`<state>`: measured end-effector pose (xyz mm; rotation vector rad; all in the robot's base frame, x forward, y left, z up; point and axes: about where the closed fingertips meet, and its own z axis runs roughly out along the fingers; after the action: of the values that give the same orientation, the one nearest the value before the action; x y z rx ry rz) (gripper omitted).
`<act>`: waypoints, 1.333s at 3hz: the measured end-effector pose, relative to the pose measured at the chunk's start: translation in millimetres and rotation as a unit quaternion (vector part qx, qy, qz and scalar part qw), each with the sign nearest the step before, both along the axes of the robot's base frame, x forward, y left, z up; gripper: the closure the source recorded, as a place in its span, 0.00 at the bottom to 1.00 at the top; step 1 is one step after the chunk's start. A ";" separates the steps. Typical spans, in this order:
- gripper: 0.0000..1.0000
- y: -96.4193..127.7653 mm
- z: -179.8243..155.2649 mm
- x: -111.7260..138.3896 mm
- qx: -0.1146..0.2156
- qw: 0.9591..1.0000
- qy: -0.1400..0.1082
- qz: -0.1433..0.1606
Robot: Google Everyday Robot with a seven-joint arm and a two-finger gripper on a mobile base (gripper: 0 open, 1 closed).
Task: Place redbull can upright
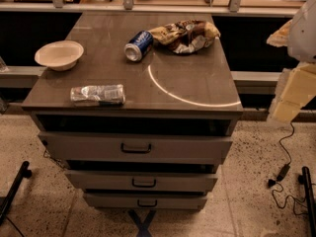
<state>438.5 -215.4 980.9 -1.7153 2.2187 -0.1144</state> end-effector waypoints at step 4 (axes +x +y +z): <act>0.00 136.1 -17.7 76.8 0.015 0.996 0.025 0.084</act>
Offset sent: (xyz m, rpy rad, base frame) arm 0.0035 0.0237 -0.0091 0.0049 0.0665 0.0846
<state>515.2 -79.3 963.2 -1.8991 2.0876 0.0008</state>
